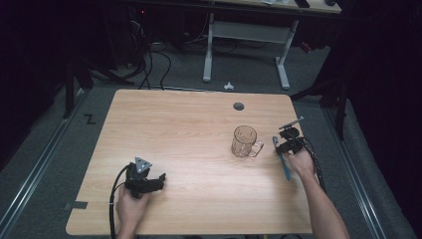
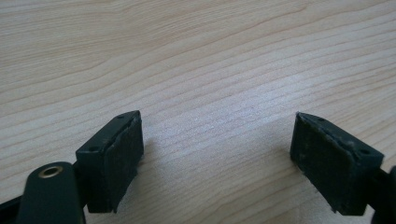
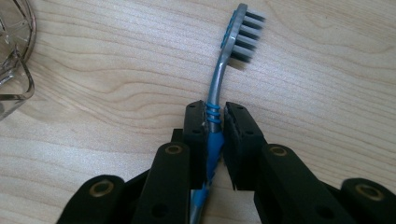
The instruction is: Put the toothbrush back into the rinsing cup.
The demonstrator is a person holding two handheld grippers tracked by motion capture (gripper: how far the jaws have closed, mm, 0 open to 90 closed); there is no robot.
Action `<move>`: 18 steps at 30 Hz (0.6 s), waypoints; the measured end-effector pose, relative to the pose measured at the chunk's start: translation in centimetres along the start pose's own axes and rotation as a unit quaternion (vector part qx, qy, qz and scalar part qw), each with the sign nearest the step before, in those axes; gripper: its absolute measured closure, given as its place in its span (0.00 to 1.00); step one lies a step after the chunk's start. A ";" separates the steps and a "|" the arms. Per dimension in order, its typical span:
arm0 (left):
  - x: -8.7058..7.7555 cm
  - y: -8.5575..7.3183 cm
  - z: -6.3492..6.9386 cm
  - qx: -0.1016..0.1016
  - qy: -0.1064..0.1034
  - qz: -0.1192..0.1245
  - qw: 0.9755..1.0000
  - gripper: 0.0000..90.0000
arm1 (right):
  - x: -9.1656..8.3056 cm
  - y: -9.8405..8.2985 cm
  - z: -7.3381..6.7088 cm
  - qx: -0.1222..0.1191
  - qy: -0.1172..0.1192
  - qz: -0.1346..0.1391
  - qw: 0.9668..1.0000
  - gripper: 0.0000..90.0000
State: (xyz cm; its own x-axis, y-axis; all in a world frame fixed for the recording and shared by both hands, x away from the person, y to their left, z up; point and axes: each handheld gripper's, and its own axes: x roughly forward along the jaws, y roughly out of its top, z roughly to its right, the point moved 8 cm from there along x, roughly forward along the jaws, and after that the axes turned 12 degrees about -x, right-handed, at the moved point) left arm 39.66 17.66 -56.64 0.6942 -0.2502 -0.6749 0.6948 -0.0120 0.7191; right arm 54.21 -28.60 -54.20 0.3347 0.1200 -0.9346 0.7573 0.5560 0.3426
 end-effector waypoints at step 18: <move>0.0 0.0 0.0 0.000 0.000 0.000 1.000 0.20 | -1.3 0.2 -0.9 -0.019 -0.002 0.022 1.000 0.89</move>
State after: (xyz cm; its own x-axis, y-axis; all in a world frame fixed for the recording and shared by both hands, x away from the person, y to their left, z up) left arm 39.66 17.66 -56.64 0.6938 -0.2510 -0.6750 0.6951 -0.0117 0.7188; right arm 53.42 -27.89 -53.04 0.3688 0.1422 -0.9186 0.7199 0.5815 0.3791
